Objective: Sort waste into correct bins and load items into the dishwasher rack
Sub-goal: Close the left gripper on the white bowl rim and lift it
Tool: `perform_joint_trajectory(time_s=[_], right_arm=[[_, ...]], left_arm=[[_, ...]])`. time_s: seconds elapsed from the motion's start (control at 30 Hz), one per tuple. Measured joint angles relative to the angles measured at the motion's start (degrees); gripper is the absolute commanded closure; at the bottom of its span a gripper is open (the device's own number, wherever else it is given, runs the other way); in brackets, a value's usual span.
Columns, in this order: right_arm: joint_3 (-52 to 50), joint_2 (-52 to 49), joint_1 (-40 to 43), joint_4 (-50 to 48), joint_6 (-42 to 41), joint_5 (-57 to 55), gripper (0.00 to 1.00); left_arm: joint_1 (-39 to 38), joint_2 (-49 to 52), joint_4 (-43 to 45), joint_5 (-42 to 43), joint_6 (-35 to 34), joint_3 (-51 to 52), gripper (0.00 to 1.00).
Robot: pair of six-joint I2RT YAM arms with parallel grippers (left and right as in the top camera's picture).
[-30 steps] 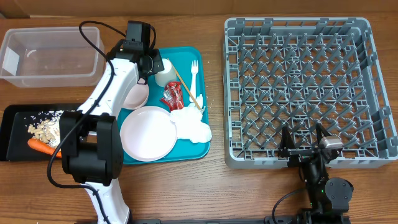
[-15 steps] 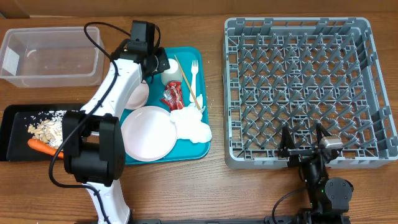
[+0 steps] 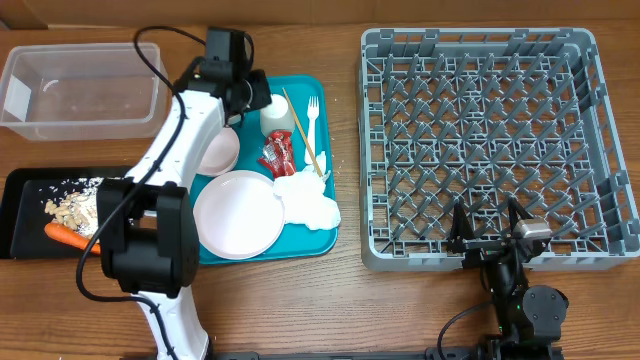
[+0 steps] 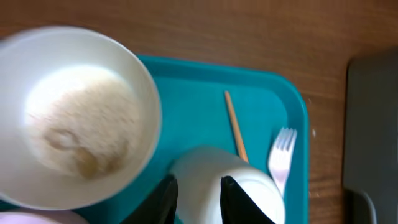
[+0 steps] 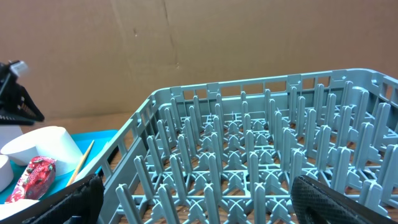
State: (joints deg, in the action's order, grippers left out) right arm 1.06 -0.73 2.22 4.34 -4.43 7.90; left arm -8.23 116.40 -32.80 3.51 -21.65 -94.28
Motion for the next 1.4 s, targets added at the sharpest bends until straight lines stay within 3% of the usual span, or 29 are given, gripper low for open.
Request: perform_joint_trajectory(time_s=[0.47,0.7,1.4], right_arm=[[0.0,0.0,0.0,0.0,0.0,0.0,0.00],[0.0,0.0,0.0,0.0,0.0,0.0,0.00],[0.0,0.0,0.0,0.0,0.0,0.0,0.00]], left_arm=[[2.6,2.6,-2.0,-2.7,5.2,-4.2,0.55],[2.6,8.7,-2.4,-2.7,6.1,-4.1,0.55],[2.2,9.4,-2.8,-2.4,10.2,-4.1,0.59]])
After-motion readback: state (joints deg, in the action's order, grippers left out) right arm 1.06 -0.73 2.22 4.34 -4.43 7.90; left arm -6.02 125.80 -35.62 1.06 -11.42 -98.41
